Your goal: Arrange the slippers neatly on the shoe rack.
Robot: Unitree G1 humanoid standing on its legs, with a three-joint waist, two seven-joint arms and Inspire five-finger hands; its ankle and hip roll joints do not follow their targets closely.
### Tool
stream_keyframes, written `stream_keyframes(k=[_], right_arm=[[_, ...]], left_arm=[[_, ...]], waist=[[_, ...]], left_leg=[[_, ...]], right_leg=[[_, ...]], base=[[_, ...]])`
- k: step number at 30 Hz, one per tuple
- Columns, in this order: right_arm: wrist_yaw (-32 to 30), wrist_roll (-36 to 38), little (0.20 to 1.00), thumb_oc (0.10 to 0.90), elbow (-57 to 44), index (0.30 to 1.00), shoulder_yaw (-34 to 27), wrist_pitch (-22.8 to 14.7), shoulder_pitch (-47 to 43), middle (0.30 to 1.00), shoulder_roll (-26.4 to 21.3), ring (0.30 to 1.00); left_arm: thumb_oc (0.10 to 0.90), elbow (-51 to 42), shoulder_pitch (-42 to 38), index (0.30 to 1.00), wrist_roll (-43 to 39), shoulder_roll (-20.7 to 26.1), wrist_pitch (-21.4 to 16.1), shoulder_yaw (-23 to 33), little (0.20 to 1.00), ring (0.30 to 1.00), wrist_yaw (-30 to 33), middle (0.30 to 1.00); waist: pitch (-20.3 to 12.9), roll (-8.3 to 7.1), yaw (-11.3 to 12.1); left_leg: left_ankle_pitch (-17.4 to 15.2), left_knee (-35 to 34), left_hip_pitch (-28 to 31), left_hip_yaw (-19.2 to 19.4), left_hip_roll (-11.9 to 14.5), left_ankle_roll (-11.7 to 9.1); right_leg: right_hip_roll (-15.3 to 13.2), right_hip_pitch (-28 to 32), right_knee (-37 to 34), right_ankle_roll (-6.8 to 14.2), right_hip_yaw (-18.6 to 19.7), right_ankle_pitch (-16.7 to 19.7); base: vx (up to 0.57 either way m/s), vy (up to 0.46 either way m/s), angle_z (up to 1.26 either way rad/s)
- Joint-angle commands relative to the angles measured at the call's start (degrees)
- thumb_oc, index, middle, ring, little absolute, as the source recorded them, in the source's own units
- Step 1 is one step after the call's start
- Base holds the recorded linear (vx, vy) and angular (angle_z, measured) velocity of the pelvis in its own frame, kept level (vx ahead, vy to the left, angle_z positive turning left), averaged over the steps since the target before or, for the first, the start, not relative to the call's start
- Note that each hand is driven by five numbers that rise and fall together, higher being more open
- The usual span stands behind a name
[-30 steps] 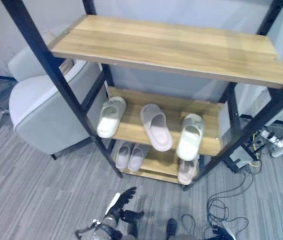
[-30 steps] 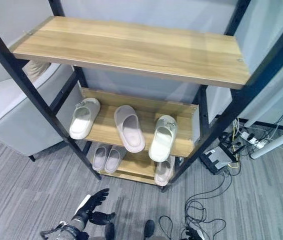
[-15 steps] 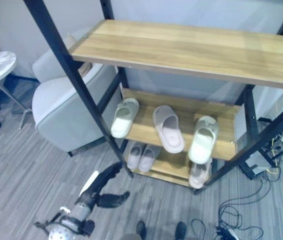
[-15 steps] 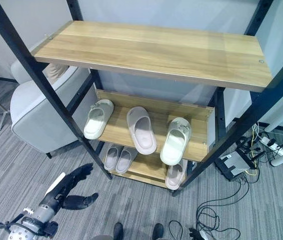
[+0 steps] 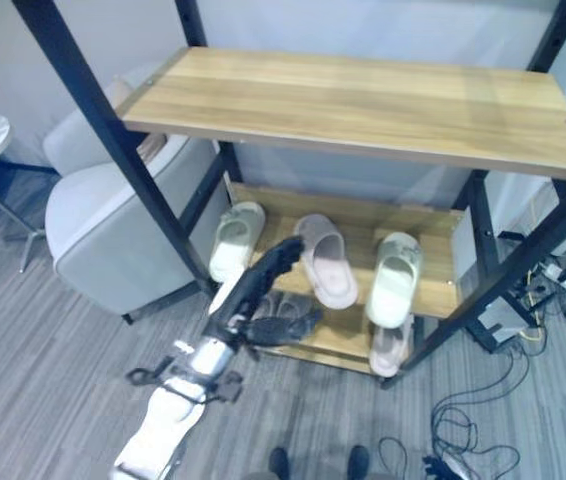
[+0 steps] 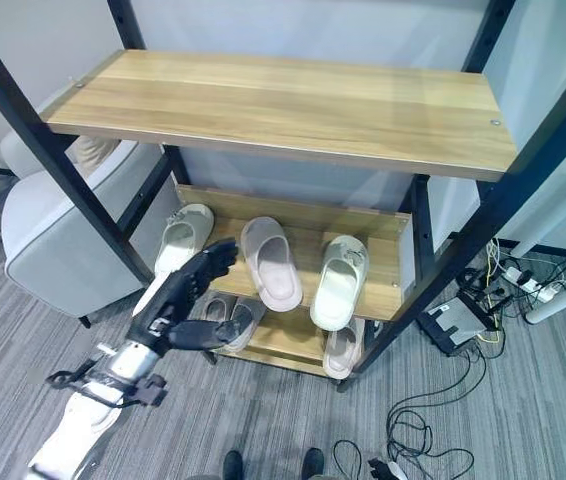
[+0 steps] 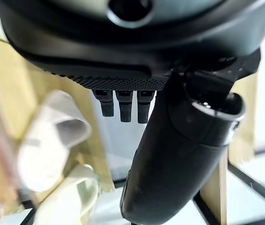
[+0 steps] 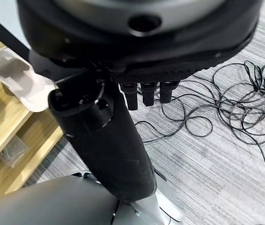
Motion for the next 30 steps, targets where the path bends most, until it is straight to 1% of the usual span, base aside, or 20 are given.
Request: stream_keyframes(k=[1, 4, 5, 6, 8, 9, 10, 13, 17, 22, 23, 24, 25, 27, 29, 30], right_arm=[[-0.15, 0.71, 0.900, 0.800, 2.10, 0.900, 1.30, -0.31, 0.27, 0.900, 0.52, 0.900], [-0.54, 1.70, 0.900, 0.800, 2.29, 0.900, 0.81, -0.58, 1.18, 0.900, 0.81, 0.900], [-0.55, 1.72, 0.900, 0.800, 2.27, 0.900, 0.79, -0.57, 1.17, 0.900, 0.83, 0.900], [-0.68, 2.21, 0.900, 0.800, 2.12, 0.900, 0.70, -1.20, 2.21, 0.900, 0.92, 0.900], [-0.70, 2.23, 0.900, 0.800, 2.11, 0.900, 0.65, -1.23, 2.20, 0.900, 1.01, 0.900], [-1.31, 2.86, 0.900, 0.800, 2.30, 0.900, 0.28, -1.39, 2.86, 0.900, 0.97, 0.900], [-1.35, 3.04, 0.900, 0.800, 2.38, 0.900, 0.26, -1.45, 3.11, 0.900, 1.02, 0.900], [-1.32, 3.34, 0.900, 0.800, 2.49, 0.900, 0.28, -1.41, 3.20, 0.900, 0.88, 0.900], [-1.52, 3.20, 0.900, 0.800, 2.42, 0.900, 0.68, -1.10, 2.13, 0.900, 0.14, 0.900], [-1.51, 2.64, 0.900, 0.800, 2.11, 0.900, 1.13, -0.95, 1.22, 0.900, -0.55, 0.900], [-2.04, 2.68, 0.900, 0.800, 2.18, 0.900, 1.33, -0.68, -0.20, 0.900, -1.32, 0.900], [-2.28, 2.58, 0.900, 0.800, 2.15, 0.900, 1.66, -0.63, -0.81, 0.900, -1.31, 0.900], [-2.29, 2.59, 0.900, 0.800, 2.20, 0.900, 1.62, -0.63, -0.97, 0.900, -1.24, 0.900], [-2.65, 2.49, 0.900, 0.800, 1.48, 0.900, 2.06, -1.00, -1.52, 0.900, -1.60, 0.900], [-3.11, 4.42, 0.900, 0.800, 1.12, 0.900, 1.04, -1.54, -1.48, 0.900, -1.64, 0.900], [-3.26, 6.59, 0.900, 0.800, 0.72, 0.900, -0.20, -2.05, -1.44, 0.900, -1.41, 0.900]], left_arm=[[0.800, -0.86, -10.88, 0.900, 11.75, -0.55, -5.05, 1.15, 0.900, 0.900, 7.49, 0.900], [0.800, 2.40, -15.53, 0.900, 20.96, 0.70, -4.85, 0.74, 0.900, 0.900, 12.23, 0.900], [0.800, 2.63, -15.69, 0.900, 21.15, 0.66, -4.93, 0.60, 0.900, 0.900, 12.44, 0.900], [0.800, 4.47, -19.00, 0.900, 28.47, 3.03, -4.85, 0.44, 0.900, 0.900, 16.53, 0.900], [0.800, 4.94, -19.31, 0.900, 28.84, 2.98, -4.98, 0.10, 0.900, 0.900, 17.02, 0.900], [0.800, 7.30, -22.85, 0.900, 35.27, 4.40, -3.16, -0.55, 0.900, 0.900, 20.77, 0.900], [0.800, 8.23, -23.84, 0.900, 37.20, 4.70, -2.39, -0.78, 0.900, 0.900, 21.57, 0.900], [0.800, 12.16, -27.45, 0.900, 40.22, 4.24, -0.26, -2.20, 0.900, 0.900, 23.09, 0.900], [0.800, 17.32, -32.35, 0.900, 41.86, 3.46, 2.36, -3.80, 0.900, 0.900, 24.09, 0.900], [0.800, 20.90, -35.32, 0.900, 42.60, 2.71, 3.82, -4.71, 0.900, 0.900, 24.84, 0.900], [0.800, 24.91, -38.97, 0.900, 44.04, 2.96, 6.22, -5.81, 0.900, 0.900, 25.96, 0.900], [0.800, 25.90, -40.54, 0.900, 45.81, 3.51, 7.27, -6.13, 0.900, 0.900, 27.95, 0.900], [0.800, 26.19, -40.82, 0.900, 45.89, 3.46, 7.28, -6.29, 0.900, 0.900, 28.21, 0.900], [0.800, 27.13, -43.01, 0.900, 49.27, 3.88, 9.39, -6.79, 0.900, 0.900, 29.89, 0.900], [0.800, 28.11, -45.17, 0.900, 51.39, 4.14, 11.02, -7.81, 0.900, 0.900, 29.62, 0.900], [0.800, 29.48, -46.67, 0.900, 52.11, 4.58, 12.21, -7.85, 0.900, 0.900, 29.89, 0.900]], waist=[[-1.92, -0.31, -1.37], [-2.15, -0.31, -2.47], [-2.15, -0.32, -2.41], [-2.39, -0.27, -3.17], [-2.38, -0.34, -3.03], [-2.56, -0.12, -3.83], [-2.58, -0.01, -4.19], [-2.71, 0.30, -4.99], [-2.13, 0.81, -6.06], [-1.45, 1.20, -6.62], [-0.38, 1.76, -7.11], [0.03, 1.95, -7.00], [0.00, 1.93, -6.94], [0.66, 2.09, -7.17], [1.21, 2.02, -7.34], [1.68, 1.99, -7.45]], left_leg=[[-4.78, -0.22, 0.28, 2.48, -0.34, -0.87], [-4.95, -0.22, 0.21, 3.24, -0.37, -0.96], [-4.95, -0.22, 0.19, 3.28, -0.38, -0.96], [-5.16, -0.22, 0.11, 3.75, -0.38, -1.08], [-5.18, -0.22, 0.09, 3.83, -0.39, -1.07], [-5.26, -0.22, -0.36, 4.39, -0.46, -1.12], [-5.29, -0.22, -0.54, 4.61, -0.49, -1.15], [-5.29, -0.22, -1.28, 5.20, -0.63, -1.14], [-5.04, -0.22, -2.81, 5.90, -0.72, -1.11], [-4.82, -0.22, -4.07, 6.43, -0.84, -1.00], [-4.39, -0.22, -5.57, 6.82, -1.08, -0.89], [-4.17, -0.22, -6.21, 6.92, -1.16, -0.88], [-4.13, -0.22, -6.39, 6.95, -1.15, -0.87], [-3.84, -0.22, -7.35, 7.12, -1.21, -0.84], [-3.64, -0.22, -8.20, 7.25, -1.32, -0.75], [-3.46, -0.22, -8.82, 7.35, -1.43, -0.70]], right_leg=[[-0.96, 1.91, 1.84, 5.30, 2.62, -7.49], [-0.91, 1.84, 1.12, 5.52, 3.21, -6.99], [-0.91, 1.83, 1.07, 5.52, 3.25, -6.95], [-0.96, 1.71, 0.68, 5.77, 3.76, -6.65], [-0.97, 1.69, 0.63, 5.79, 3.83, -6.62], [-1.06, 1.11, 0.37, 6.06, 4.34, -6.24], [-1.11, 0.87, 0.30, 6.17, 4.49, -6.14], [-1.16, -0.18, 0.33, 6.34, 5.02, -5.84], [-1.28, -2.07, 0.41, 6.49, 5.89, -5.43], [-1.32, -3.93, 0.82, 6.53, 6.61, -5.18], [-1.44, -5.80, 1.30, 6.63, 7.22, -4.88], [-1.46, -6.55, 1.44, 6.66, 7.29, -4.74], [-1.46, -6.78, 1.53, 6.65, 7.33, -4.74], [-1.50, -8.11, 1.89, 6.80, 7.64, -4.54], [-1.55, -9.00, 2.04, 6.92, 7.78, -4.28], [-1.61, -9.56, 1.98, 7.02, 7.89, -4.00]], base=[[0.08, -0.012, -0.17], [0.06, -0.006, -0.18], [0.06, 0.001, -0.19], [0.05, 0.002, -0.09], [0.05, 0.005, -0.13], [0.05, 0.011, -0.17], [0.06, 0.016, -0.15], [0.03, 0.017, -0.18], [-0.02, 0.018, -0.17], [-0.03, 0.017, -0.12], [-0.06, 0.030, -0.17], [-0.06, 0.029, -0.10], [-0.03, 0.014, -0.07], [-0.04, 0.028, -0.09], [-0.02, 0.016, -0.16], [-0.02, 0.011, -0.07]])
